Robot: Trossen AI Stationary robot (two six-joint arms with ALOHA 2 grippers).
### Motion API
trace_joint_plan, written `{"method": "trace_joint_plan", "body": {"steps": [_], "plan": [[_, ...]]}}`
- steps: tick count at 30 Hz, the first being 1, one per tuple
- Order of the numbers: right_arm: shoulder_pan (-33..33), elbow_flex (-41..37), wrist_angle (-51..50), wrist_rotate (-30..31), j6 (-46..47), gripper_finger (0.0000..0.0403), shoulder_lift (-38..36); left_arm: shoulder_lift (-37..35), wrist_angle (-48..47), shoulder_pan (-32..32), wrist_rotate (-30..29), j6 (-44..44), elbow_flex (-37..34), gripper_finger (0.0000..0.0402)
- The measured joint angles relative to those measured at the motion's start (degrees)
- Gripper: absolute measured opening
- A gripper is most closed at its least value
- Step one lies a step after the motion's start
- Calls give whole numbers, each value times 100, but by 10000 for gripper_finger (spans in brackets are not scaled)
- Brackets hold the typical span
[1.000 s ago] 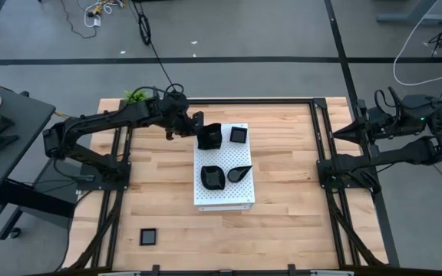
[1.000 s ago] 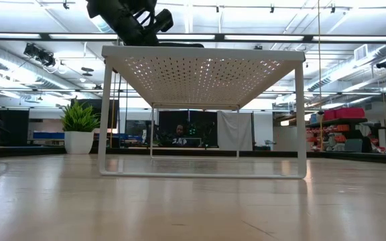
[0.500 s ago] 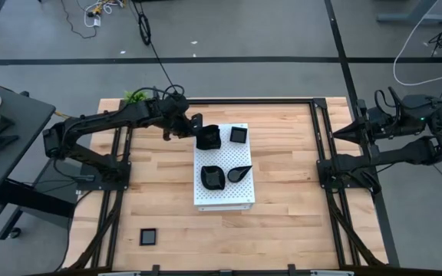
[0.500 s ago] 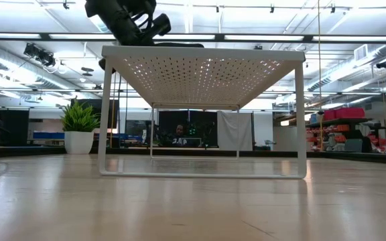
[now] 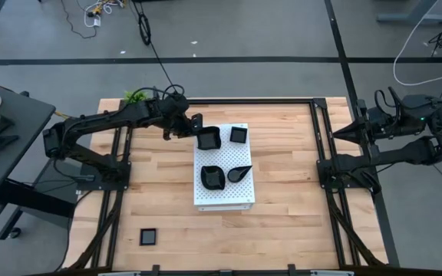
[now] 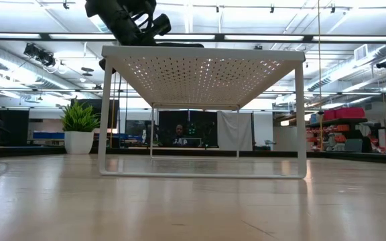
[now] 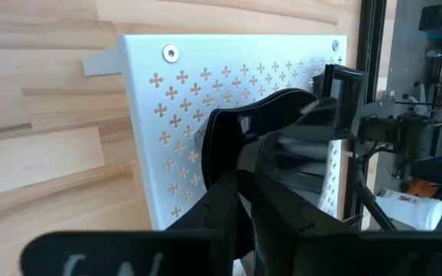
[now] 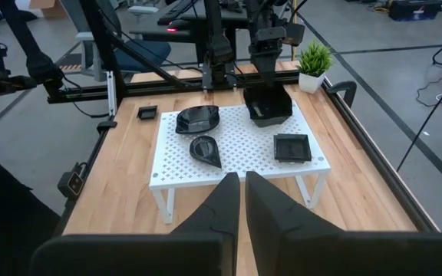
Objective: Pick & Place Mini shaped plates
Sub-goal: Stack the black distorted square plate on top of the other black distorted square plate on the shelf, then stack the black square plate on top of the other black square plate on the shelf
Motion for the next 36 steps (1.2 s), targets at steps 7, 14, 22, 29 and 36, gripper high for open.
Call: {"method": "trace_joint_plan", "body": {"steps": [7, 14, 22, 29, 36], "plan": [[-1, 1, -1, 0, 1, 29, 0, 0, -1, 0, 0, -3, 0, 64], [0, 0, 1, 0, 0, 29, 0, 0, -4, 0, 81, 131, 0, 83], [0, 0, -1, 0, 1, 29, 0, 0, -67, -2, 407, 467, 5, 87], [1, 0, 0, 0, 2, 29, 0, -54, -128, 57, 552, 699, 9, 87], [1, 0, -1, 0, 0, 29, 2, -131, -284, 63, 556, 1110, 328, 87]]}}
